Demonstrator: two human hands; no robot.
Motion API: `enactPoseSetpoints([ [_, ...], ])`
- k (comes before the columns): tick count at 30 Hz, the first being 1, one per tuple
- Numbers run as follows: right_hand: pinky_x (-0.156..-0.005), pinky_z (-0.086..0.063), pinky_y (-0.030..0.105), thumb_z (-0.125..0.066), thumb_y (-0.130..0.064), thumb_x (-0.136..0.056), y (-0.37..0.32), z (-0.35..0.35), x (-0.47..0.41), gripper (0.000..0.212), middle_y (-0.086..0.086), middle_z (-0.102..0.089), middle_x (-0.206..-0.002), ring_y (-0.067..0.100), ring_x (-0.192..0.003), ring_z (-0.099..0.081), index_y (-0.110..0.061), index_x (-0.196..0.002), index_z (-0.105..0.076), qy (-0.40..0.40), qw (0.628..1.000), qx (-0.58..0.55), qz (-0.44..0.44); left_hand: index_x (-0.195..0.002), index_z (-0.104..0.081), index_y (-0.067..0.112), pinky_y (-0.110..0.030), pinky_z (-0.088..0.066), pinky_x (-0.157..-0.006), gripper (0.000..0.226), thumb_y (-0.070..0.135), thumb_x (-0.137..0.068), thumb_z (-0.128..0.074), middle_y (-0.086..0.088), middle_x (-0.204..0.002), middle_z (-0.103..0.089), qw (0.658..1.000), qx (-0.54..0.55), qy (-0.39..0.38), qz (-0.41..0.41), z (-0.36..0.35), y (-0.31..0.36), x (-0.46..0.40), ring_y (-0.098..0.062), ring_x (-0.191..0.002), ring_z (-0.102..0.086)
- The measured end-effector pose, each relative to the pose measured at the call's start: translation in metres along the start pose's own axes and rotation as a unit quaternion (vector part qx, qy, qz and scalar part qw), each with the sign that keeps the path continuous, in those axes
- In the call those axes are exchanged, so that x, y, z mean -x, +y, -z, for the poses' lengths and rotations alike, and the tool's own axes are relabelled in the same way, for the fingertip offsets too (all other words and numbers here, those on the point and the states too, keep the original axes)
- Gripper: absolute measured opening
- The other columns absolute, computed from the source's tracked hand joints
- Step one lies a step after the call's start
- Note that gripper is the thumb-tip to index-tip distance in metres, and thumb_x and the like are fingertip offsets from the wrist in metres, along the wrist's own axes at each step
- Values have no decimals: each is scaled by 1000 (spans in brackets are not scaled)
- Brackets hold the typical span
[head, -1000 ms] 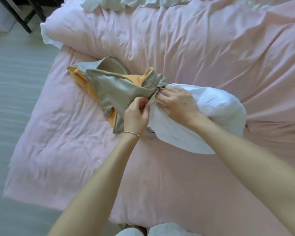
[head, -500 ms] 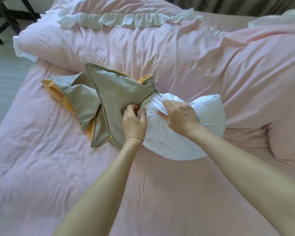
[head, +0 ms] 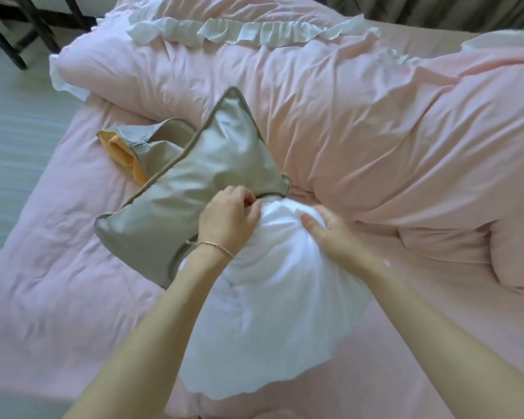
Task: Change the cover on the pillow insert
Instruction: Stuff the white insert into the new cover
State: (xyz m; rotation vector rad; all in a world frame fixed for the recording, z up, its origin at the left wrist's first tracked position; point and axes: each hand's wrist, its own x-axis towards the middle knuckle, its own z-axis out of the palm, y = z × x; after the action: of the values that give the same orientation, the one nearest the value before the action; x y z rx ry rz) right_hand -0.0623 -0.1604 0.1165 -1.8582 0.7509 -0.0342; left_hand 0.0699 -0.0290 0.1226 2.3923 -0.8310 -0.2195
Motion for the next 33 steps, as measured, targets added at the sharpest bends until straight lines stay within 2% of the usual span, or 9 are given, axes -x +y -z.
enactPoseSetpoints([
  [2, -90, -35, 23, -47, -24, -96, 40, -26, 8, 30, 3, -56, -123, 18, -116, -50, -15, -125, -50, -70, 992, 78, -65, -102, -66, 6, -31, -41, -81, 21, 12, -90, -50, -12, -104, -62, 993, -4, -113, 28, -25, -32, 19, -28, -99, -56],
  [5, -108, -21, 30, -37, -25, -99, 73, -58, 14, 50, 7, -28, -150, 23, -137, -27, -13, -146, -24, -2, 980, 174, -96, -113, -63, 1, -20, -36, -89, 31, -5, -87, -47, -15, -115, -61, 991, 52, -119, 22, -48, -57, 36, -30, -107, -57],
  [10, -113, -13, 46, -24, -24, -86, 74, -75, 0, 59, 9, -20, -153, 26, -142, -15, -14, -144, -29, 53, 961, 268, 51, -96, -68, 1, -30, -40, -77, 26, -7, -79, -51, -18, -95, -63, 1000, 13, -24, -13, -66, -67, 17, -35, -93, -56],
  [14, -107, -30, 51, -34, -28, -86, 83, -94, -13, 55, 17, -35, -146, 36, -136, -29, -10, -138, -41, 41, 947, 268, 173, -88, -67, 1, -32, -42, -70, 13, 4, -75, -65, -17, -88, -62, 999, -37, 11, -12, -70, -95, 24, -36, -85, -58],
  [19, -112, -11, 45, -29, -44, -82, 94, -103, -37, 68, 15, -15, -153, 32, -142, -12, -18, -145, -28, 63, 950, 282, 114, -96, -64, 9, -34, -40, -72, 17, 17, -82, -61, -9, -102, -61, 992, -123, -19, 5, -77, -87, 9, -29, -100, -54],
  [22, -113, -10, 30, -41, -35, -89, 96, -93, -45, 60, 11, -18, -153, 24, -142, -13, -16, -145, -28, 78, 974, 204, 67, -98, -67, 14, -33, -38, -73, 18, 23, -88, -55, -6, -104, -62, 989, -131, -67, 11, -83, -78, -9, -26, -102, -54],
  [25, -106, -20, 18, -49, -20, -90, 97, -86, -36, 53, 5, -38, -146, 18, -136, -32, -12, -141, -36, 38, 986, 148, 71, -89, -72, 14, -29, -45, -77, 11, 20, -84, -64, -3, -87, -69, 989, 64, -81, 110, -75, -87, -21, -22, -90, -62],
  [29, -105, -27, 30, -36, -21, -82, 82, -113, -31, 55, 18, -51, -133, 33, -125, -46, 3, -129, -49, 4, 962, 209, 173, -62, -69, 19, -19, -45, -66, 24, 9, -84, -64, 9, -59, -64, 888, 393, -124, 201, -51, -90, -19, -5, -61, -55],
  [33, -114, -7, 34, -8, -34, -78, 70, -146, -61, 74, 11, -39, -144, 24, -137, -27, -5, -140, -35, -88, 927, 314, 185, -70, -66, 17, -14, -37, -53, 14, 16, -83, -62, 4, -61, -58, 872, 410, -210, 163, -47, -77, -5, -5, -56, -49],
])
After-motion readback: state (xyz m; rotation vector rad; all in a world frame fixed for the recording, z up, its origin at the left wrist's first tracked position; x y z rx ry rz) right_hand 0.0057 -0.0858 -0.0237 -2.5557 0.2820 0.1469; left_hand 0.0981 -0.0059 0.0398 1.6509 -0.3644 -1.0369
